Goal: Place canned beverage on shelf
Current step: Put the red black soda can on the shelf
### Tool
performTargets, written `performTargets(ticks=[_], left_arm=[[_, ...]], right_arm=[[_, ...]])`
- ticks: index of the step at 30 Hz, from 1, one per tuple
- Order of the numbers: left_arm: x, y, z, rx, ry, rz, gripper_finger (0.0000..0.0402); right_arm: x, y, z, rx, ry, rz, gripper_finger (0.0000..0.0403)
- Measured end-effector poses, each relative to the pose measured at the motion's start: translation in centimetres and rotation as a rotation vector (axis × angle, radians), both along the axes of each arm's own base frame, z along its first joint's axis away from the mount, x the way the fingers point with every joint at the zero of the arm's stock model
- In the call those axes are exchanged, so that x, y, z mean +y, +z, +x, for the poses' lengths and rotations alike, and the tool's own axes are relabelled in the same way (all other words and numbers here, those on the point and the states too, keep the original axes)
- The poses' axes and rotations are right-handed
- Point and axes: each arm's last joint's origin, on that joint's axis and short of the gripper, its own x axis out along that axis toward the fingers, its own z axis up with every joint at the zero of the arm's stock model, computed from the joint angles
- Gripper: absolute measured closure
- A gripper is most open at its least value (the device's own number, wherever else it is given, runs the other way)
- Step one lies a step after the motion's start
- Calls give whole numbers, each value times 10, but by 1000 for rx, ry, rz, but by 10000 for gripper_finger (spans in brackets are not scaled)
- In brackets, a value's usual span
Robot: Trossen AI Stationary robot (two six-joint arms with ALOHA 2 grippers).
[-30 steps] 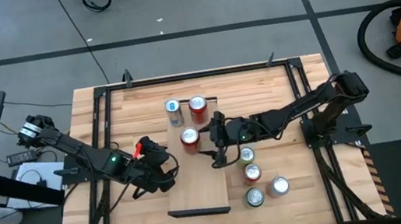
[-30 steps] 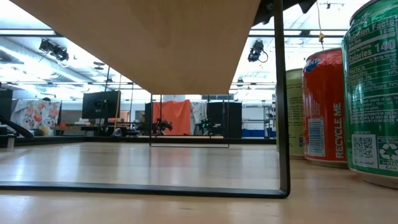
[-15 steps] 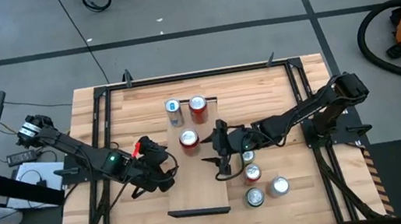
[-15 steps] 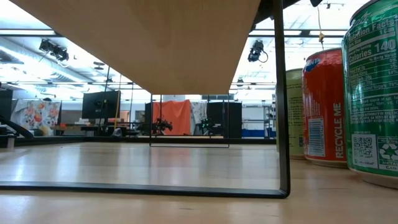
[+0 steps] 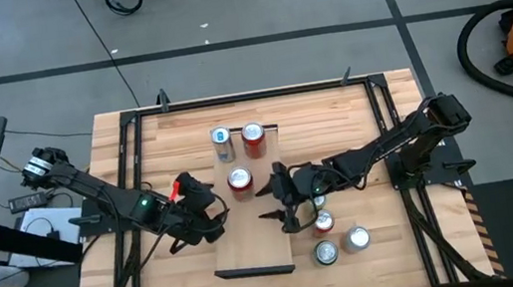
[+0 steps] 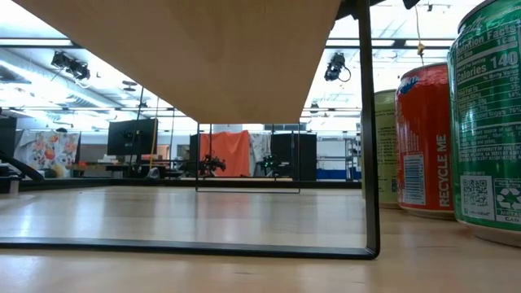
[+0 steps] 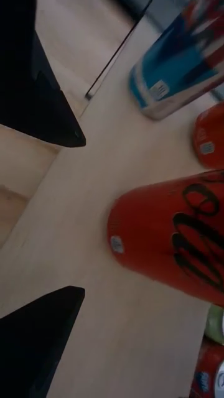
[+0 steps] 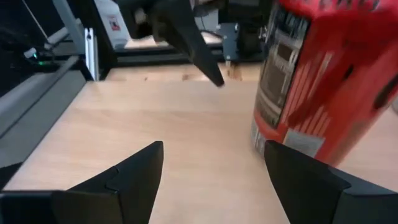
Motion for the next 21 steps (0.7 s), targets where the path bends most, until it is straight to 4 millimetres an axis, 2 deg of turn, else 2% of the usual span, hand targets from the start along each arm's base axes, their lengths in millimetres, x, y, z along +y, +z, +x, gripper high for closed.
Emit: performTargets(ticks=[5,10,16,21], left_arm=[[-1,-2,3,45,-65,124,6],[-4,3,9,17,-146,184,6],[-6,6,15,-19,-201,156,6],[-1,3,18,-3,-175,152,6]], right_arm=[[-1,2,1,-20,15,-12,114],[-6,2,2,-25,11,-27,114],[-12,5,5,-62,-1,-29,114],[-20,7,7,-82,-16,-47,114]])
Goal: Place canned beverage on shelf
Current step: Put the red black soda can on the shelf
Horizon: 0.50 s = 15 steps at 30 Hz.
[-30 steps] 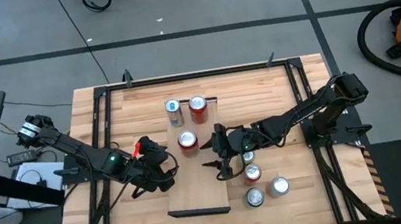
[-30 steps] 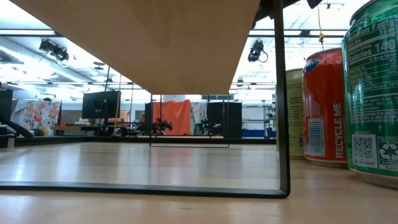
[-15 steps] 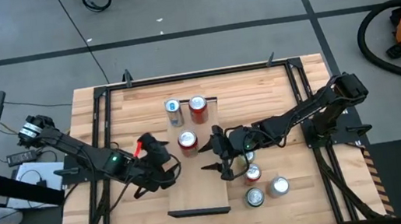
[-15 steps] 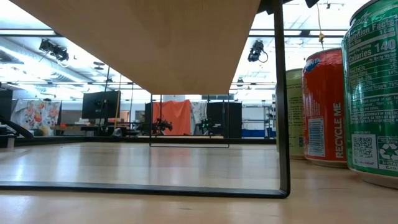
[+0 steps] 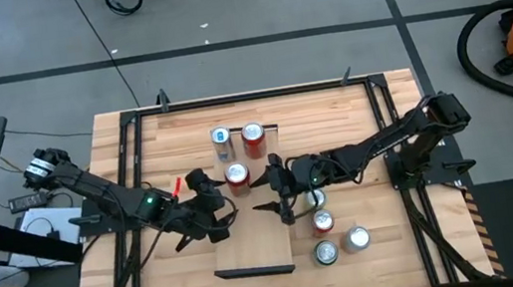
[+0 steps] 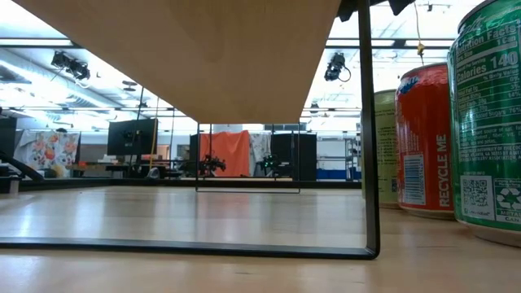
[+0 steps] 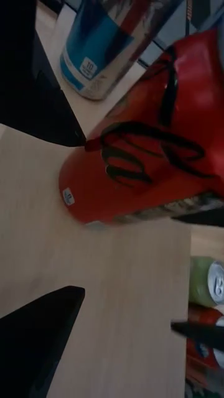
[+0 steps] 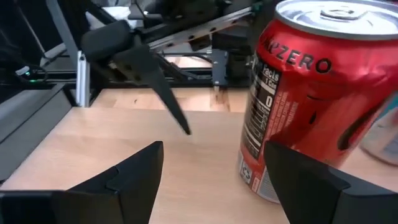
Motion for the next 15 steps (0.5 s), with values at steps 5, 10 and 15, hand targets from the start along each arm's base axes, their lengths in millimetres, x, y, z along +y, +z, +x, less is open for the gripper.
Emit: performTargets(ticks=[5,10,15], left_arm=[[7,-1,1,14,29,9,6],[16,-2,3,30,71,25,6],[25,-4,3,60,111,36,6]], right_arm=[[-15,1,3,-7,-37,-17,114],[-30,2,5,-26,-66,-22,114],[-38,3,6,-36,-53,-9,114]])
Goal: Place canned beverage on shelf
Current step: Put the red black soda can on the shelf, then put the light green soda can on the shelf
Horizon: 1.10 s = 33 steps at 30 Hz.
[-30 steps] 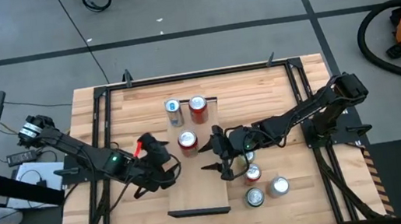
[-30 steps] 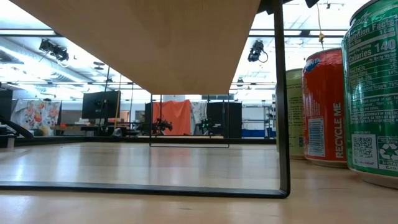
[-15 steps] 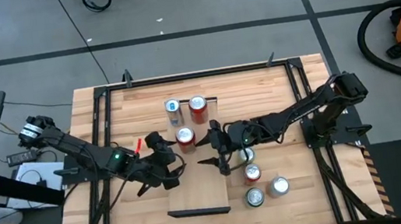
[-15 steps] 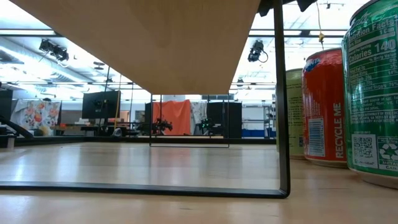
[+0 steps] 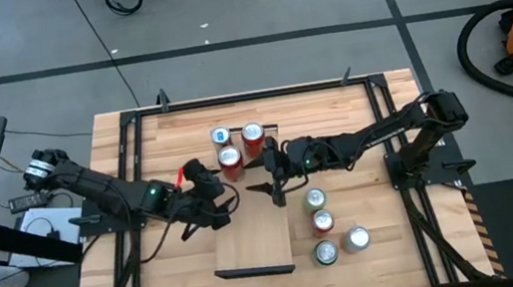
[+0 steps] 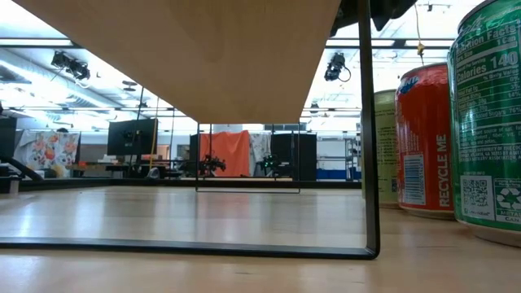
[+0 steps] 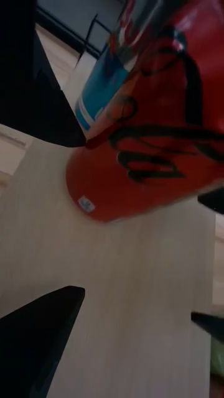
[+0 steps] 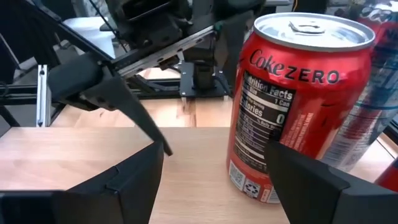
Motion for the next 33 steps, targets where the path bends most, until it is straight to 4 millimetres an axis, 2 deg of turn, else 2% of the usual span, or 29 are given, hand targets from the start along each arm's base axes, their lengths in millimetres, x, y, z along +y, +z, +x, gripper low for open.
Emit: performTargets(ticks=[8,15,19,24,28,33], left_arm=[[-2,0,-1,3,-14,-16,6],[-16,7,-12,-40,-56,-61,6],[-30,14,-21,-95,-88,-133,6],[-47,19,-23,-162,-157,-304,6],[-52,21,-19,-211,-157,-343,6],[-51,24,-17,-262,-137,-339,6]], right_arm=[[2,0,0,5,8,0,114],[20,-1,-9,77,52,-17,114],[35,9,-24,121,88,-42,114],[50,15,-58,306,122,-79,114],[53,14,-79,445,58,-77,114],[52,4,-90,602,23,-40,98]])
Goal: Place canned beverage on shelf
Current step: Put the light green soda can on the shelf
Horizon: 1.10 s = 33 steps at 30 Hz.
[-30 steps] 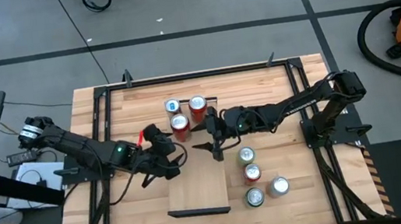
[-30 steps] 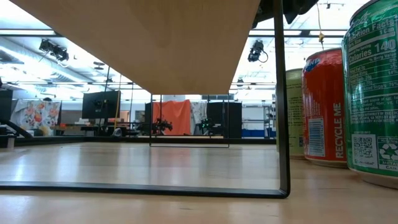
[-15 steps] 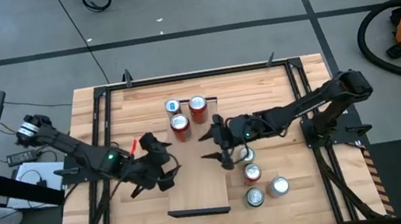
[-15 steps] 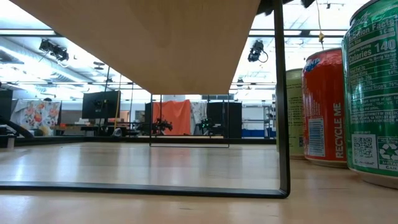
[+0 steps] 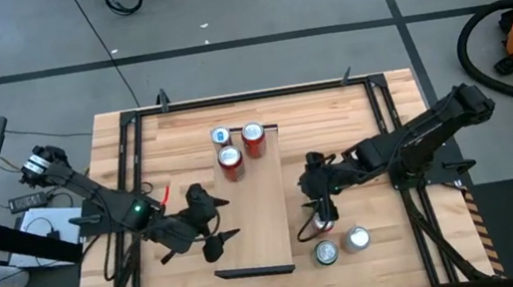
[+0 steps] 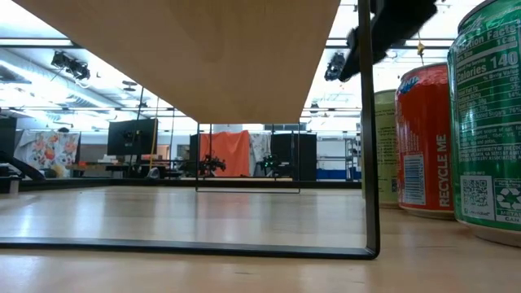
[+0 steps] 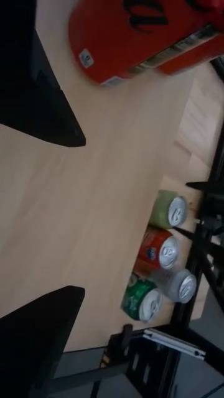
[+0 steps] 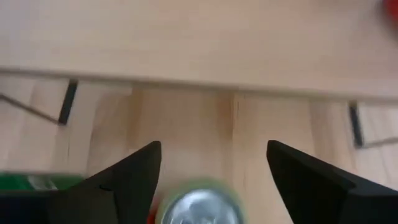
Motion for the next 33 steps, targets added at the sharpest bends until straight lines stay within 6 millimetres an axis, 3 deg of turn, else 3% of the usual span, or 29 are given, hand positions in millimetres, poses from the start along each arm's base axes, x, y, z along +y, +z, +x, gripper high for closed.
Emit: performTargets(ticks=[11,19,26,33], left_arm=[[0,15,10,-142,-28,95,6],[1,24,14,-213,-27,178,6],[0,41,17,-344,-46,257,6],[6,47,20,-382,-24,271,6]], right_arm=[[-3,-14,-7,144,-120,2,25],[-1,-26,-6,241,-143,19,23],[-24,-30,-11,380,-102,-5,24],[-42,-31,-9,402,151,-109,49]])
